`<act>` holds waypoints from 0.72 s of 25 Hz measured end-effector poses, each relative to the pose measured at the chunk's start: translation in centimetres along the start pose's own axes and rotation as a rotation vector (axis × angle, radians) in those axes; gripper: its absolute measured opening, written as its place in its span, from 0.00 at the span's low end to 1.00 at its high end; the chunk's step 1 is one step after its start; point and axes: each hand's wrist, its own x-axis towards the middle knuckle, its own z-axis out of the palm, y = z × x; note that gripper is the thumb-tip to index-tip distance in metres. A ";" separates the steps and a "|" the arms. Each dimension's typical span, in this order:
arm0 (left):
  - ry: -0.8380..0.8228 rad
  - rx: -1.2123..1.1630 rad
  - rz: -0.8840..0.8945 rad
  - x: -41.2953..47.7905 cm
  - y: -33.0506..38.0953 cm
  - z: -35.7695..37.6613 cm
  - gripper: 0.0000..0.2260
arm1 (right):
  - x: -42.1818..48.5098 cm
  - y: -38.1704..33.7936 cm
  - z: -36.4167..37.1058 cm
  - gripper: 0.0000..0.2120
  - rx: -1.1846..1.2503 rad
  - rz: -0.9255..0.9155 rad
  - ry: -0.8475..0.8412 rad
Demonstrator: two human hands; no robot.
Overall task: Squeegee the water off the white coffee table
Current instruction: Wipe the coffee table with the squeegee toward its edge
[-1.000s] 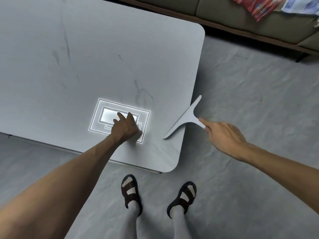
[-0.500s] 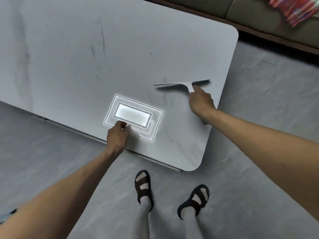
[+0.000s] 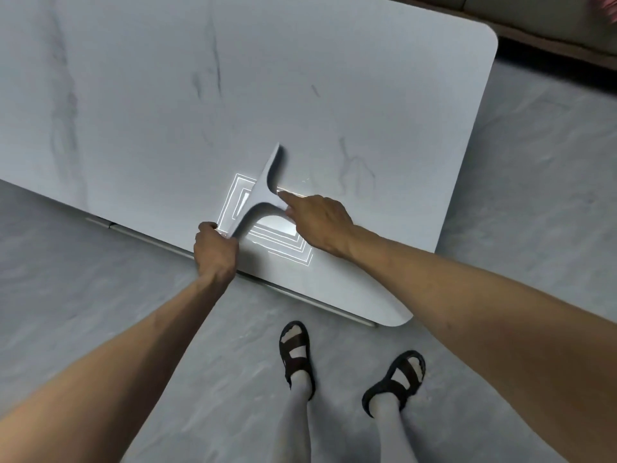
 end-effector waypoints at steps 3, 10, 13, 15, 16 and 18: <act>-0.048 0.094 0.070 -1.1 0.7 1.6 0.21 | -3.6 3.6 0.4 0.21 -0.053 -0.003 -0.041; -0.249 0.403 0.515 -9.8 4.6 9.3 0.16 | -19.3 19.7 -4.3 0.18 -0.250 0.217 -0.042; -0.271 0.584 0.573 -12.0 5.7 11.6 0.21 | -23.2 24.7 -8.2 0.16 -0.398 0.303 -0.037; -0.267 0.552 0.556 -12.7 6.3 11.9 0.19 | -24.4 26.5 -10.2 0.15 -0.490 0.305 -0.033; -0.266 0.484 0.531 -12.8 6.5 11.7 0.18 | -24.4 26.6 -10.9 0.16 -0.511 0.283 -0.023; -0.204 0.274 0.414 -12.7 6.6 10.7 0.16 | -22.8 25.0 -11.3 0.17 -0.485 0.211 0.020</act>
